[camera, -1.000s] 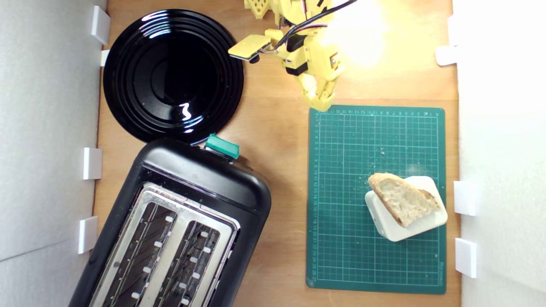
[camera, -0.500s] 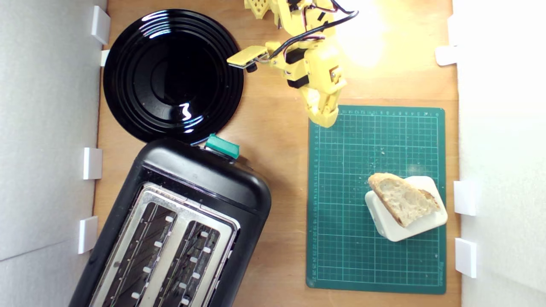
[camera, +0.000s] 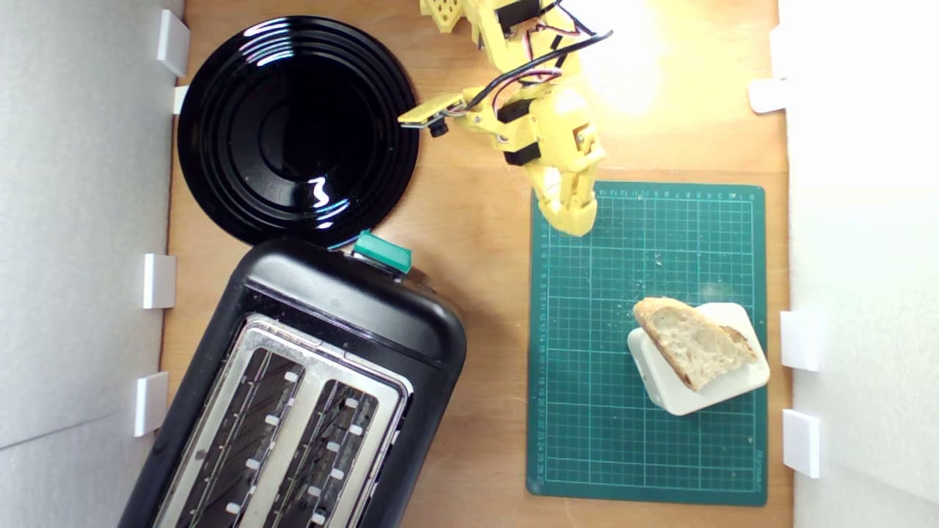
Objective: Pick bread and place in toaster
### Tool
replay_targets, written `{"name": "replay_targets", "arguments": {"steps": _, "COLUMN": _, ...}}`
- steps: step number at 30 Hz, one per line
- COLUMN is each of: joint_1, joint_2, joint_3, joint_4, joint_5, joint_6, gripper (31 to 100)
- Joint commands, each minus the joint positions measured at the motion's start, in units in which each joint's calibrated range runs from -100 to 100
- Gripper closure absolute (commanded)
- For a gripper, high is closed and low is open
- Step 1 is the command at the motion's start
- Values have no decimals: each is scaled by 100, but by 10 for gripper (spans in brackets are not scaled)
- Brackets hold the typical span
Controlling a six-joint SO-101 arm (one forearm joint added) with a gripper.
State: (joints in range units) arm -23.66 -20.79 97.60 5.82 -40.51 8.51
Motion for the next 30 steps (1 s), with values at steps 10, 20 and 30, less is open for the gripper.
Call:
{"name": "replay_targets", "arguments": {"steps": 10, "joint_1": 45, "joint_2": 1280, "joint_3": -985, "joint_4": 914, "joint_5": -1137, "joint_6": -451, "gripper": 958}}
{"name": "replay_targets", "arguments": {"steps": 20, "joint_1": 102, "joint_2": 1854, "joint_3": -1575, "joint_4": 823, "joint_5": -1137, "joint_6": -456, "gripper": 754}}
{"name": "replay_targets", "arguments": {"steps": 30, "joint_1": 110, "joint_2": 1896, "joint_3": -1566, "joint_4": 905, "joint_5": -1137, "joint_6": -451, "gripper": 452}}
